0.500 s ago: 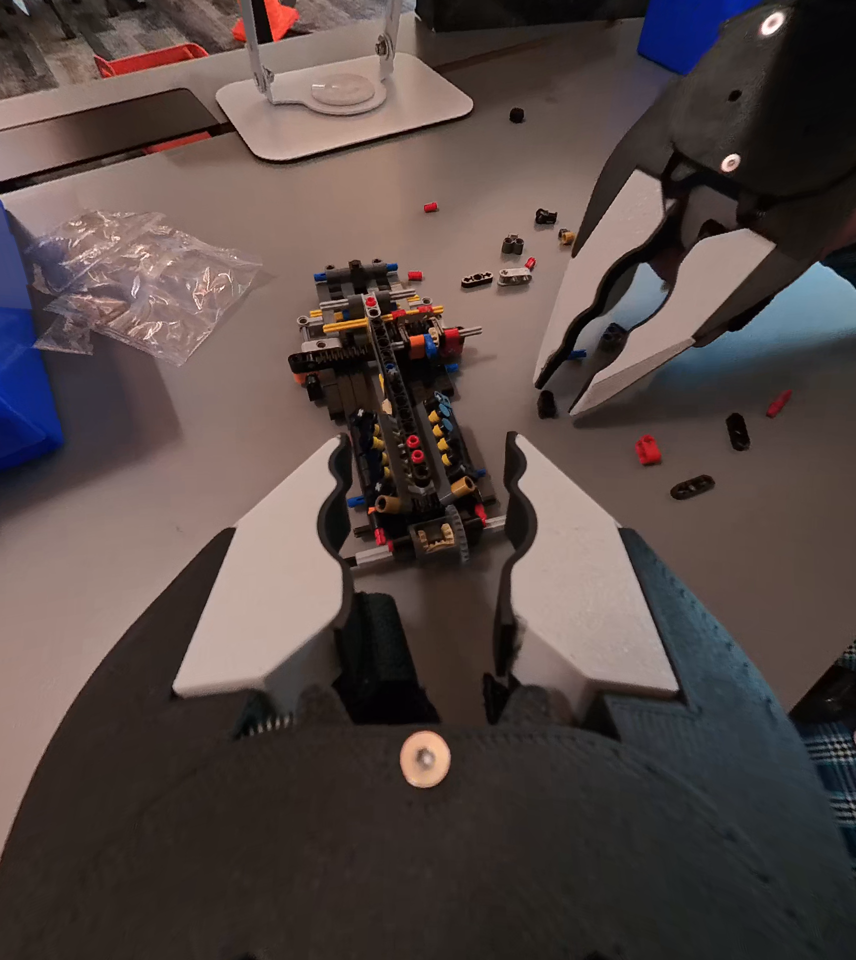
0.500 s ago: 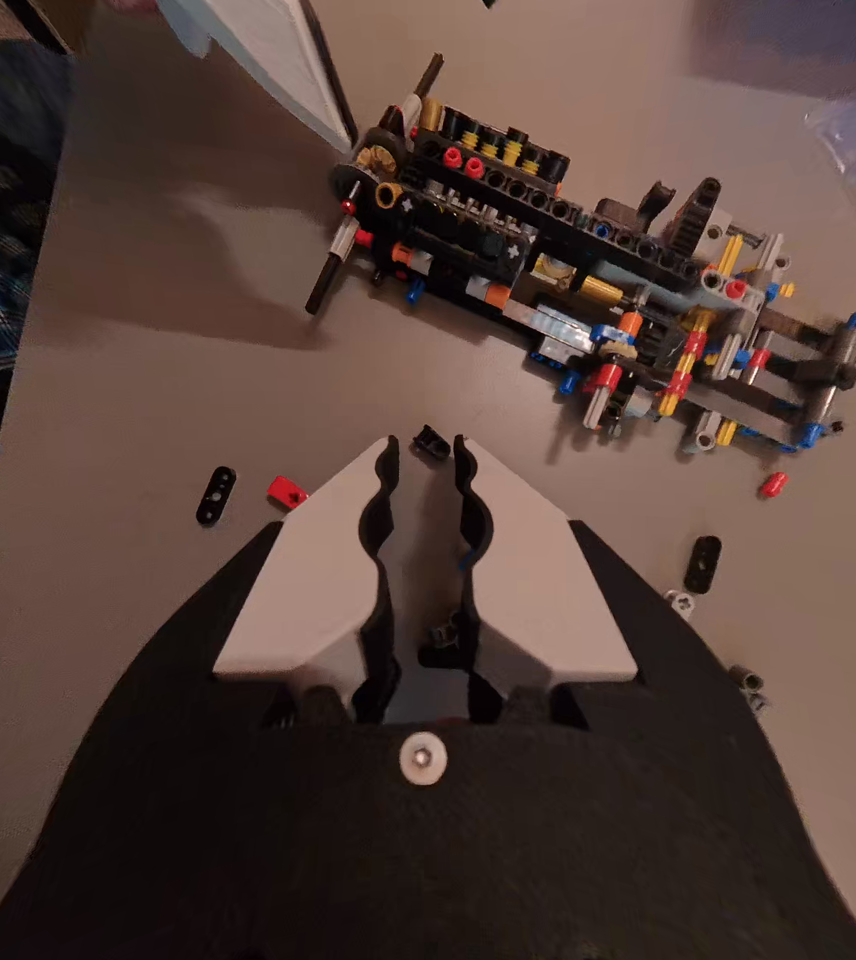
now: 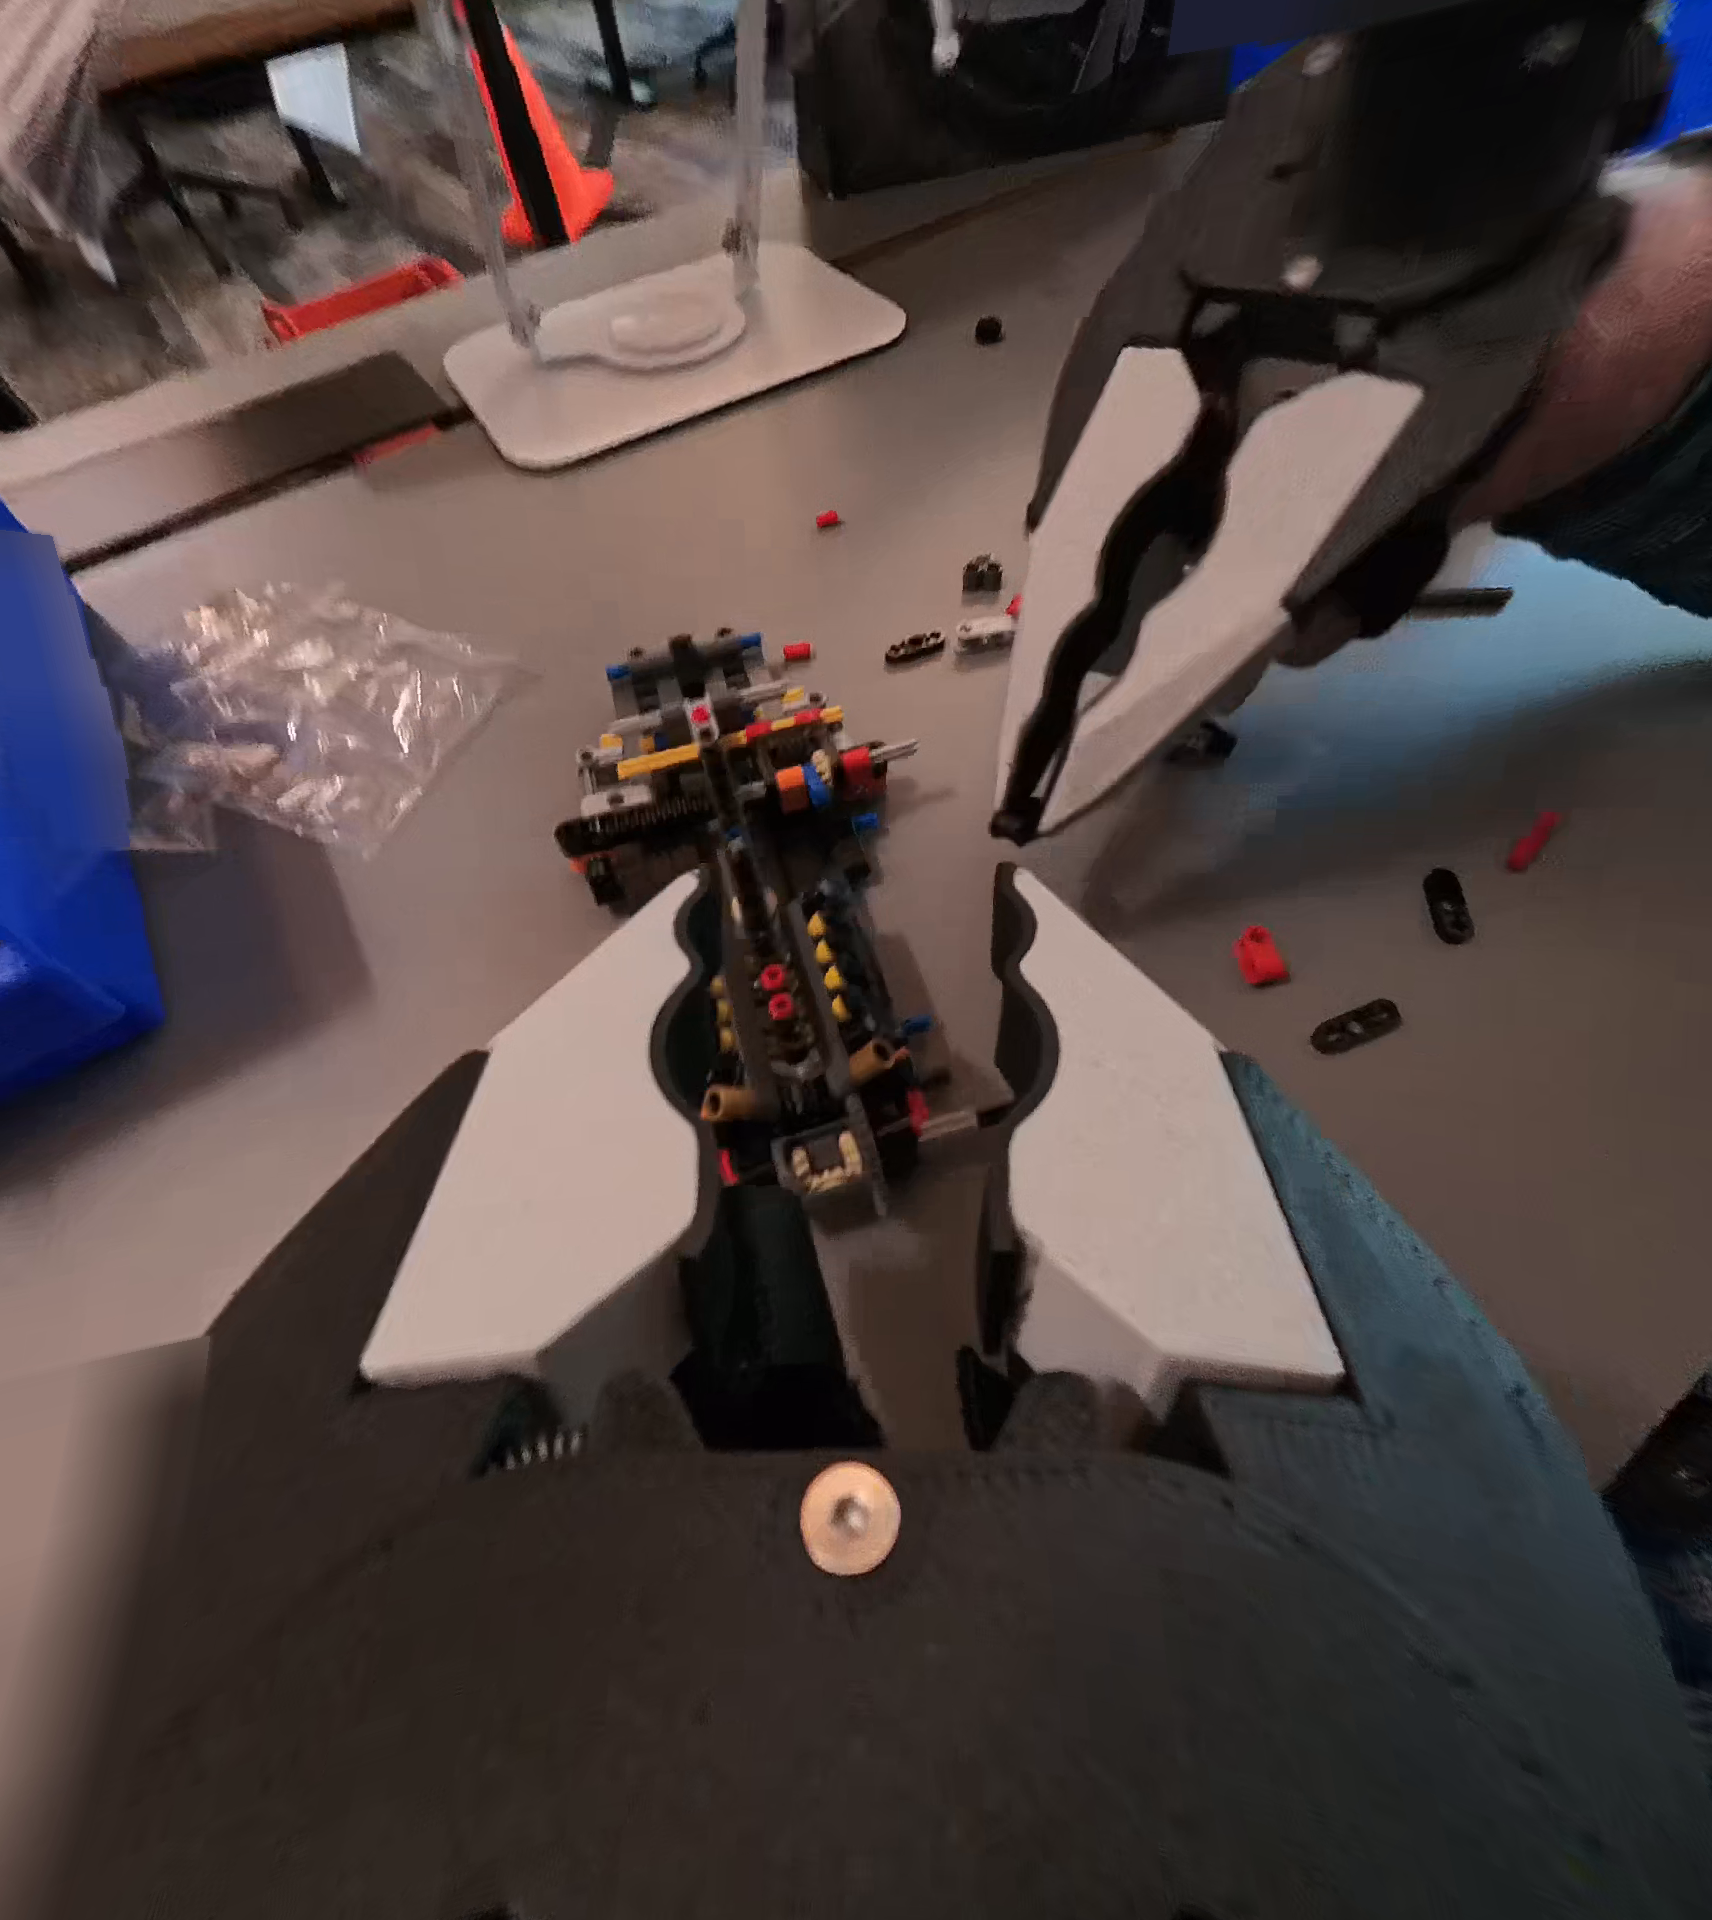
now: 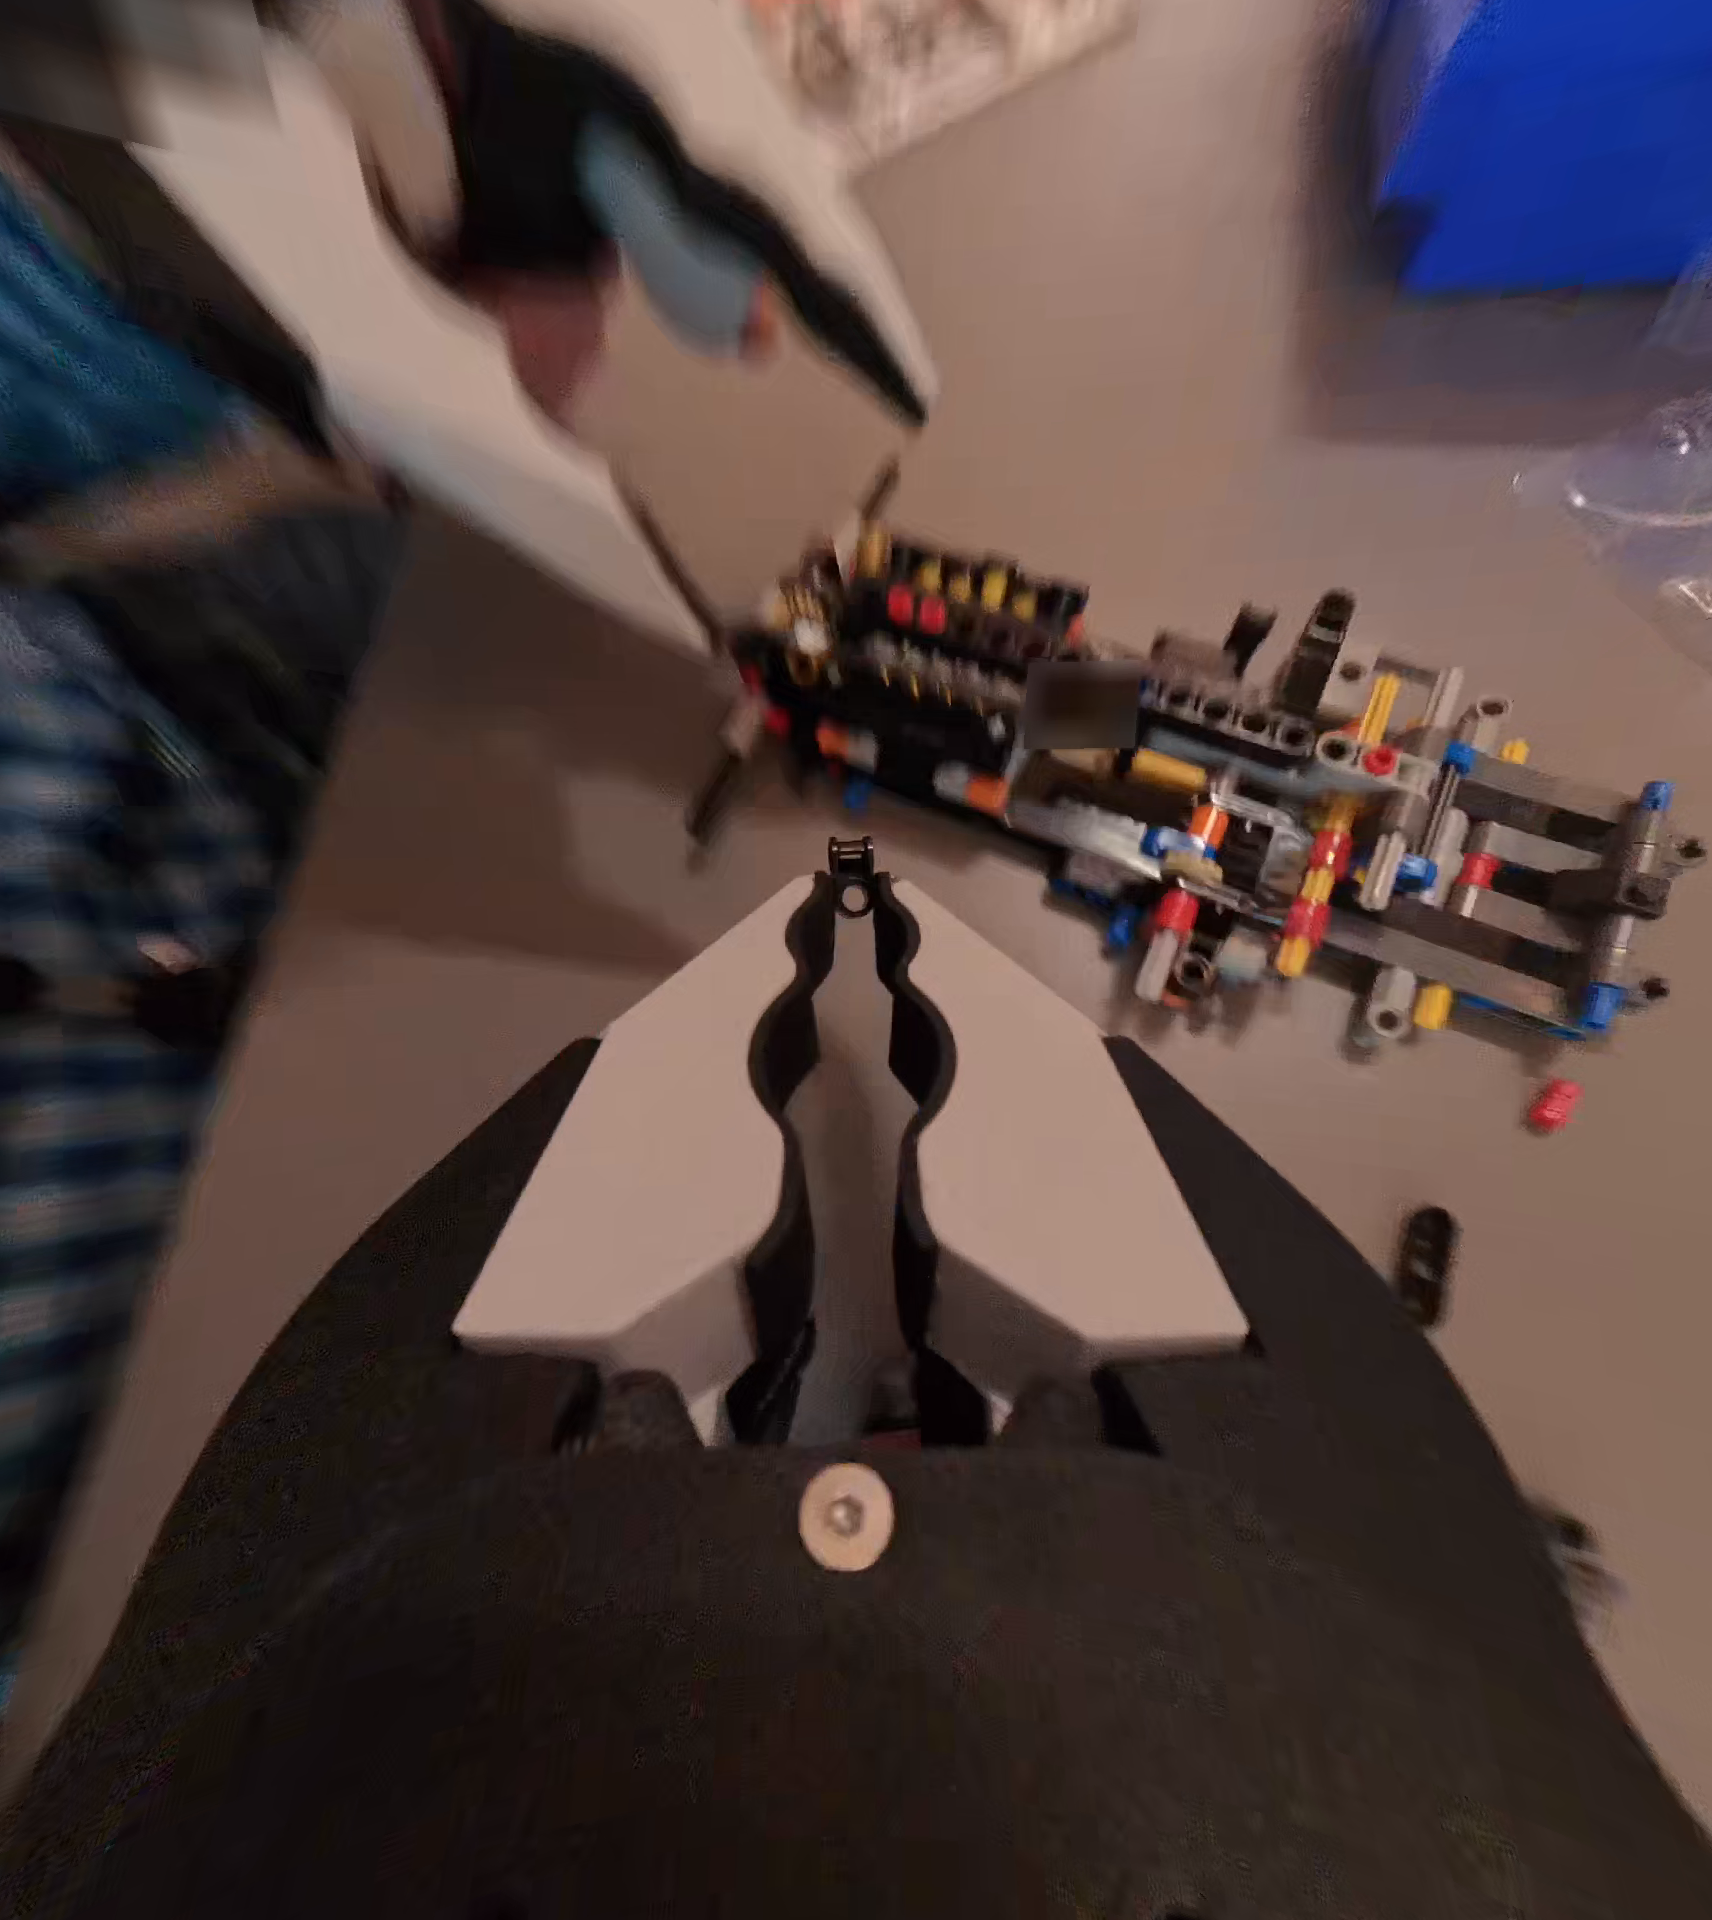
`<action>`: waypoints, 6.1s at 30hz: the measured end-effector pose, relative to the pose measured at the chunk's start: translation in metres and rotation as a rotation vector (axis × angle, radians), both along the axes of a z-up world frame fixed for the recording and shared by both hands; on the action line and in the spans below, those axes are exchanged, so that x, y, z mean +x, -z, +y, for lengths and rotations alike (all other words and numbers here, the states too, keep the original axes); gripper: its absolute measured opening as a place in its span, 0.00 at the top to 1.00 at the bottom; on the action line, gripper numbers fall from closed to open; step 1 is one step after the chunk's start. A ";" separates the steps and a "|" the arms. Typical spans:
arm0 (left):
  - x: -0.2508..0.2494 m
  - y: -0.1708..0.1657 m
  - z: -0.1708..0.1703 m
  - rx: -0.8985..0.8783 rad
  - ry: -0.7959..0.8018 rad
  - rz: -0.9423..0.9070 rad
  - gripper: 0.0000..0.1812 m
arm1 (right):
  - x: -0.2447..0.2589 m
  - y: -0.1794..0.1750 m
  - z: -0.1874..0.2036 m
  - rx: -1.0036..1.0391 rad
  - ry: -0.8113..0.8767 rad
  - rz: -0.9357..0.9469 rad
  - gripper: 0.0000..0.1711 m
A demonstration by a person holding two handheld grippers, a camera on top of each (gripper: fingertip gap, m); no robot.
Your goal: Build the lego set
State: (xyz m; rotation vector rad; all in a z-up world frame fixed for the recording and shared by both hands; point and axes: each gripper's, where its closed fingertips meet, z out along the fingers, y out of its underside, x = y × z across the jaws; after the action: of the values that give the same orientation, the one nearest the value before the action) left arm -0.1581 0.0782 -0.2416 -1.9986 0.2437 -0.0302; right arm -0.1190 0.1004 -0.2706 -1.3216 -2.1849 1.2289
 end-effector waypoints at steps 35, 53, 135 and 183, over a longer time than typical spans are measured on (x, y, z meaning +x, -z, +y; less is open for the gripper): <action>0.044 -0.024 0.041 0.154 0.027 0.847 0.93 | -0.003 -0.050 0.009 -0.048 0.319 0.118 0.92; 0.044 -0.026 0.040 0.140 0.138 0.629 0.93 | 0.004 -0.053 0.018 -0.348 0.207 0.036 0.91; -0.026 0.074 0.043 -0.552 -0.064 0.086 0.69 | 0.001 0.003 0.038 0.021 0.240 0.089 0.97; -0.023 0.054 0.054 -0.444 -0.021 -0.498 0.82 | -0.034 0.006 0.051 0.422 0.330 0.360 0.97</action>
State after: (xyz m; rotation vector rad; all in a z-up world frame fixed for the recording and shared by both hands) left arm -0.1813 0.1321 -0.2959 -2.3518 -0.1181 -0.6060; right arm -0.1532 0.1518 -0.2770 -1.1229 -1.7579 0.7563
